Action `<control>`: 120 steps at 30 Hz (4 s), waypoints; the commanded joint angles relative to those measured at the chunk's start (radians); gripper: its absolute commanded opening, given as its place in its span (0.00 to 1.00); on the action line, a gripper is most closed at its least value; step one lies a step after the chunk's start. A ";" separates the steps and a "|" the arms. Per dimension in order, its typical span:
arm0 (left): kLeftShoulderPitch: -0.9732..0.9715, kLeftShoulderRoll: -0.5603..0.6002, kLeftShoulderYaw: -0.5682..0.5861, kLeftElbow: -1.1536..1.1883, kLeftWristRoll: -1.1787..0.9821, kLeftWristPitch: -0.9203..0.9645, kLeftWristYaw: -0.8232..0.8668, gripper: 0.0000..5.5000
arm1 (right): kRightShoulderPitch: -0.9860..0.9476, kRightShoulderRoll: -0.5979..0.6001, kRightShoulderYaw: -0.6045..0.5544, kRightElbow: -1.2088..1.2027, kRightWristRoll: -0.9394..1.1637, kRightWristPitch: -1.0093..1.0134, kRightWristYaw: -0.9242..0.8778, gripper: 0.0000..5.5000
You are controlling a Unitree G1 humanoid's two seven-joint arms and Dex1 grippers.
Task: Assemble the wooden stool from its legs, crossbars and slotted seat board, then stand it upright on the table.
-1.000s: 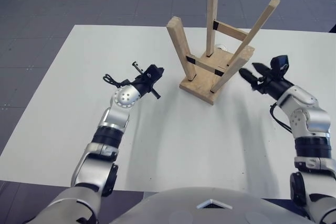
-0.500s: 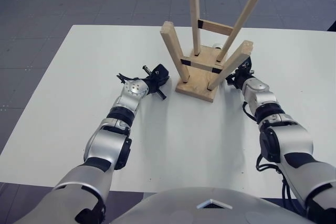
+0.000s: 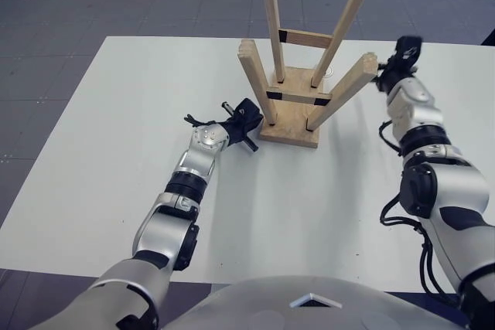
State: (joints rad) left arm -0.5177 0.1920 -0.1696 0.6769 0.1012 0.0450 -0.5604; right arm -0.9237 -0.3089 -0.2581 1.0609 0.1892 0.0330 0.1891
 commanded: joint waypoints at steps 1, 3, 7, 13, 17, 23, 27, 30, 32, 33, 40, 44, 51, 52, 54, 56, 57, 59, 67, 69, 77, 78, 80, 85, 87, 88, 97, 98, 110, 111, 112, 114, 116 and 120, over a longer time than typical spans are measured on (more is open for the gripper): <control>0.049 0.016 0.018 -0.085 -0.014 0.071 0.016 0.02 | 0.164 -0.010 -0.039 -0.581 0.163 0.349 0.006 0.63; 0.057 0.017 0.022 -0.110 -0.015 0.088 0.024 0.02 | 0.237 -0.005 -0.033 -0.832 0.224 0.491 -0.024 0.63; 0.073 0.004 0.031 -0.161 -0.020 0.107 0.053 0.02 | 0.289 0.078 -0.103 -1.207 0.396 0.666 -0.181 0.63; 0.120 0.036 0.028 -0.297 -0.027 0.170 0.039 0.02 | 0.493 0.144 0.012 -1.447 0.408 0.694 -0.199 0.63; 0.122 0.030 0.014 -0.354 -0.042 0.225 0.021 0.02 | 0.468 0.166 -0.050 -1.488 0.420 0.692 -0.296 0.63; 0.123 0.072 0.013 -0.270 -0.011 0.207 0.050 0.02 | 0.218 0.089 -0.151 -1.498 0.466 0.675 -0.369 0.63; 0.122 0.084 0.005 -0.261 0.000 0.242 0.062 0.02 | 0.210 0.054 -0.038 -1.517 0.464 0.740 -0.313 0.63; 0.123 0.068 -0.022 -0.254 -0.006 0.265 0.029 0.02 | 0.226 0.045 0.016 -1.511 0.445 0.735 -0.270 0.63; 0.121 0.046 -0.054 -0.268 -0.029 0.299 -0.029 0.02 | 0.210 0.044 0.044 -1.503 0.433 0.717 -0.241 0.63; 0.117 0.041 -0.076 -0.276 -0.038 0.317 -0.068 0.02 | 0.200 0.048 0.054 -1.502 0.427 0.709 -0.233 0.63; 0.062 0.082 -0.118 -0.253 -0.018 0.353 -0.126 0.02 | 0.197 0.035 0.090 -1.455 0.364 0.660 -0.182 0.63; 0.132 0.148 -0.056 -0.320 -0.021 0.357 -0.078 0.02 | 0.231 0.038 0.043 -1.439 0.359 0.654 -0.182 0.63; 0.264 0.146 0.229 -0.527 -0.075 0.260 0.238 0.02 | 0.218 0.056 -0.108 -1.541 0.546 0.878 -0.315 0.63; 0.270 0.131 0.260 -0.537 -0.081 0.249 0.283 0.02 | 0.199 0.072 -0.136 -1.531 0.564 0.885 -0.354 0.63; 0.281 0.113 0.299 -0.561 -0.081 0.228 0.352 0.02 | 0.165 0.091 -0.177 -1.496 0.590 0.890 -0.406 0.63; 0.293 0.106 0.311 -0.593 -0.083 0.219 0.379 0.02 | 0.157 0.098 -0.190 -1.475 0.603 0.887 -0.428 0.63; 0.293 0.101 0.316 -0.616 -0.088 0.209 0.389 0.02 | 0.189 0.082 -0.151 -1.475 0.582 0.902 -0.410 0.63; 0.285 0.092 0.319 -0.647 -0.096 0.200 0.402 0.02 | 0.259 0.067 -0.090 -1.493 0.552 0.907 -0.377 0.63; 0.272 0.085 0.297 -0.631 -0.092 0.198 0.418 0.02 | 0.329 0.053 -0.005 -1.544 0.492 0.865 -0.317 0.63; 0.269 0.085 0.290 -0.625 -0.093 0.196 0.417 0.02 | 0.334 0.066 0.000 -1.552 0.491 0.862 -0.317 0.63; 0.238 0.093 0.289 -0.582 -0.105 0.159 0.408 0.02 | -0.036 -0.030 -0.036 -1.500 0.480 0.632 -0.168 0.63; 0.236 0.098 0.293 -0.581 -0.107 0.158 0.407 0.02 | -0.068 -0.044 -0.039 -1.494 0.479 0.624 -0.162 0.63; 0.242 0.106 0.297 -0.586 -0.107 0.163 0.403 0.02 | -0.082 -0.057 -0.045 -1.494 0.487 0.628 -0.164 0.63; 0.307 0.094 0.307 -0.618 -0.111 0.185 0.411 0.02 | 0.404 -0.039 0.213 -1.341 0.376 0.703 -0.082 0.63; 0.322 0.083 0.302 -0.597 -0.109 0.189 0.418 0.02 | 0.637 -0.056 0.385 -1.103 0.247 0.594 0.034 0.63; 0.321 0.082 0.300 -0.581 -0.106 0.185 0.420 0.02 | 0.675 -0.066 0.419 -1.047 0.216 0.557 0.075 0.63; 0.294 0.077 0.249 -0.548 -0.095 0.186 0.391 0.02 | 0.363 0.059 0.113 -1.465 0.528 0.608 -0.084 0.63; 0.293 0.072 0.243 -0.550 -0.098 0.182 0.387 0.02 | 0.319 0.072 0.086 -1.499 0.566 0.604 -0.108 0.63; 0.274 0.021 0.200 -0.576 -0.103 0.181 0.384 0.02 | 0.318 -0.168 -0.214 -1.242 0.541 0.557 -0.122 0.63; 0.273 0.021 0.199 -0.573 -0.102 0.183 0.382 0.02 | 0.335 -0.180 -0.219 -1.197 0.522 0.538 -0.099 0.63; 0.268 0.021 0.194 -0.565 -0.105 0.193 0.373 0.02 | 0.374 -0.198 -0.192 -1.145 0.464 0.512 -0.077 0.63; 0.232 0.017 0.181 -0.527 -0.108 0.220 0.355 0.02 | 0.486 -0.221 -0.059 -1.065 0.323 0.471 -0.014 0.63; 0.178 0.016 0.152 -0.466 -0.112 0.260 0.305 0.02 | 0.543 -0.199 0.085 -0.981 0.200 0.428 0.023 0.63; 0.056 0.014 0.089 -0.284 -0.093 0.295 0.211 0.02 | 0.472 -0.069 0.195 -0.719 0.086 0.309 0.035 0.63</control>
State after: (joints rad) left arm -0.4043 0.2051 -0.0545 0.3220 0.0024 0.3177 -0.3124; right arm -0.3912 -0.4221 -0.0881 0.2427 0.3102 0.3989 0.2165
